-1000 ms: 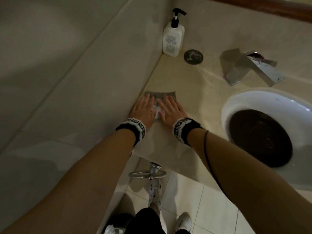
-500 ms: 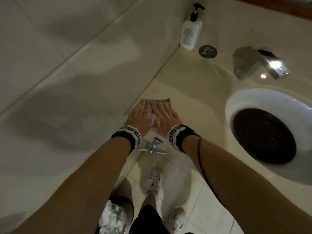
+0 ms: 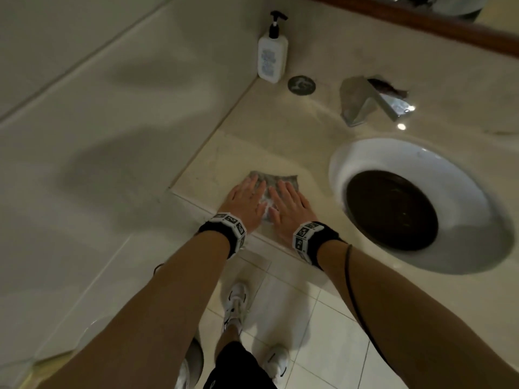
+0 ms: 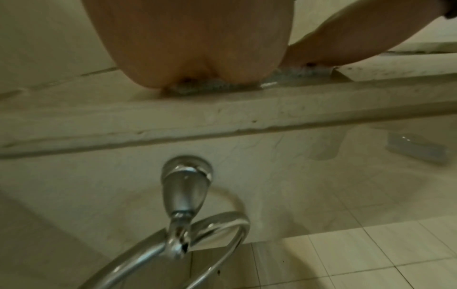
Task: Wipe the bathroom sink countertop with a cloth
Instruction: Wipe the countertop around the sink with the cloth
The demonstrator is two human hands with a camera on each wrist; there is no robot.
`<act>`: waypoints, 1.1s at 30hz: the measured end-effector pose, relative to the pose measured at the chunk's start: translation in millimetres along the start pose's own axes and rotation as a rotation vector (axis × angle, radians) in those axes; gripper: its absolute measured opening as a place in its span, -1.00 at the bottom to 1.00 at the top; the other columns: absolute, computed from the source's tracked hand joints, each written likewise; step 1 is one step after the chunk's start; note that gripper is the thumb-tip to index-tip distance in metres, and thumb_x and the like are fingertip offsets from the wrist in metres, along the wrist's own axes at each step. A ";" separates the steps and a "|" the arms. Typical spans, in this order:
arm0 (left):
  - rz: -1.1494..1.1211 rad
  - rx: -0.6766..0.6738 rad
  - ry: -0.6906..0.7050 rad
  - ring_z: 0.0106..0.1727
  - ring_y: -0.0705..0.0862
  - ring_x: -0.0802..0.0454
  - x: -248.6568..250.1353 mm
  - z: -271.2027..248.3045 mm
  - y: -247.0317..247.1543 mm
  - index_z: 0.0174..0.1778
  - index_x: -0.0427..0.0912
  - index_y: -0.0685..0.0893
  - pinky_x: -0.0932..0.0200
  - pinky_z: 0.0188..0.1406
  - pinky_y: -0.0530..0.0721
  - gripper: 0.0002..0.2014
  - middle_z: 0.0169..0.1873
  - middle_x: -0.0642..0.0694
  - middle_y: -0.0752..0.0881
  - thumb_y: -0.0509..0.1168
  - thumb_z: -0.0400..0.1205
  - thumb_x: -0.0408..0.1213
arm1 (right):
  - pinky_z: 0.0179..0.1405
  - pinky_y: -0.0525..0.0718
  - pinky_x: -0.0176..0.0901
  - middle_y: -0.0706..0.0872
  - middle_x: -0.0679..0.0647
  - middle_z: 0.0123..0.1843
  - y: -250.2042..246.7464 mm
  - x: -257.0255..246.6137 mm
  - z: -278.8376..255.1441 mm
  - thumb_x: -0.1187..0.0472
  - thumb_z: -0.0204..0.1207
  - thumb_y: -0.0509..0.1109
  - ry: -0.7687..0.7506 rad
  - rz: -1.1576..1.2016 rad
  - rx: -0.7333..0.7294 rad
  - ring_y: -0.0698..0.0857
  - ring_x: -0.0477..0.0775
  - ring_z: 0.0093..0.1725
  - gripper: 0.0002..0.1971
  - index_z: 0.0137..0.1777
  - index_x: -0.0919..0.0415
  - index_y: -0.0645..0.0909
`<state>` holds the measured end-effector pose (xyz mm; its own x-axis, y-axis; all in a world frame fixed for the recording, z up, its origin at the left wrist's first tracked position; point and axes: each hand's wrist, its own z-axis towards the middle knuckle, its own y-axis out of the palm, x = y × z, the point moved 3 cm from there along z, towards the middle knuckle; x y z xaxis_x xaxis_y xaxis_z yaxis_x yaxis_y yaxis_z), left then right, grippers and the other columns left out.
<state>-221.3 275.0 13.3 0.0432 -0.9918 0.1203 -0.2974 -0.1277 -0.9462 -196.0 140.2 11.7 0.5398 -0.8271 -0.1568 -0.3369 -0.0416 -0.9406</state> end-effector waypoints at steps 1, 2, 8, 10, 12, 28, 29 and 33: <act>0.002 -0.005 0.015 0.70 -0.19 -0.02 6.0 4.6 -1.5 0.69 -0.10 -0.22 0.01 0.66 -0.11 -0.40 0.69 -0.10 -0.26 -0.19 0.77 0.00 | 0.68 -0.17 0.00 -0.28 0.04 0.73 -0.5 7.0 0.0 -0.06 0.73 -0.21 0.013 0.000 0.006 -0.24 0.04 0.70 -0.42 0.70 0.03 -0.26; 0.001 -0.010 0.028 0.70 -0.20 -0.02 11.1 9.9 -3.5 0.69 -0.10 -0.22 0.01 0.66 -0.12 -0.40 0.69 -0.09 -0.26 -0.19 0.78 0.00 | 0.68 -0.17 0.00 -0.28 0.04 0.73 -1.2 13.9 0.8 -0.07 0.73 -0.21 0.028 0.002 0.011 -0.24 0.04 0.70 -0.42 0.70 0.03 -0.26; 0.039 -0.013 0.113 0.70 -0.22 -0.01 34.1 48.4 -15.1 0.69 -0.11 -0.23 0.03 0.65 -0.12 -0.41 0.69 -0.08 -0.27 -0.20 0.78 -0.02 | 0.68 -0.19 0.00 -0.28 0.04 0.73 -11.1 49.5 16.2 -0.06 0.73 -0.18 0.120 0.054 0.002 -0.25 0.03 0.70 -0.41 0.70 0.02 -0.25; 0.050 -0.016 0.139 0.70 -0.21 -0.01 36.4 64.8 -20.5 0.69 -0.10 -0.22 0.03 0.65 -0.12 -0.41 0.69 -0.08 -0.25 -0.20 0.78 -0.01 | 0.68 -0.19 -0.02 -0.26 0.04 0.73 -17.3 58.5 25.1 -0.04 0.73 -0.16 0.140 0.065 0.013 -0.23 0.03 0.70 -0.42 0.70 0.02 -0.24; 0.049 -0.038 0.179 0.70 -0.18 -0.01 34.3 82.8 -26.1 0.69 -0.08 -0.20 0.02 0.63 -0.12 -0.41 0.69 -0.06 -0.24 -0.19 0.78 0.00 | 0.67 -0.19 -0.03 -0.23 0.06 0.74 -23.0 64.1 35.1 -0.03 0.74 -0.12 0.158 0.067 0.026 -0.20 0.06 0.71 -0.42 0.70 0.02 -0.21; 0.081 -0.053 0.067 0.70 -0.21 0.04 -88.3 87.4 -34.7 0.68 -0.07 -0.24 0.05 0.64 -0.14 -0.40 0.68 -0.04 -0.28 -0.20 0.77 0.02 | 0.66 -0.14 0.00 -0.18 0.08 0.74 -32.6 -26.3 110.7 -0.08 0.74 -0.18 0.027 0.054 0.042 -0.16 0.10 0.71 -0.43 0.71 0.02 -0.13; 0.074 -0.059 0.045 0.70 -0.21 0.05 -95.7 80.9 -34.1 0.69 -0.06 -0.24 0.05 0.64 -0.14 -0.40 0.68 -0.04 -0.27 -0.20 0.77 0.03 | 0.67 -0.14 0.00 -0.18 0.08 0.74 -31.0 -34.1 111.4 -0.07 0.75 -0.14 0.005 0.043 0.032 -0.17 0.10 0.71 -0.43 0.71 0.02 -0.14; 0.087 -0.049 -0.025 0.70 -0.20 0.04 -115.8 54.3 -29.7 0.68 -0.12 -0.24 0.04 0.65 -0.11 -0.39 0.69 -0.07 -0.26 -0.21 0.77 0.02 | 0.67 -0.14 0.01 -0.21 0.06 0.74 -25.4 -60.3 111.3 -0.08 0.75 -0.17 -0.083 -0.001 0.019 -0.20 0.09 0.71 -0.43 0.71 0.01 -0.19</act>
<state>-165.7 394.0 11.2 0.0387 -0.9988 0.0305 -0.3476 -0.0421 -0.9367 -134.1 253.5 11.5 0.6027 -0.7775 -0.1796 -0.3221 -0.0311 -0.9462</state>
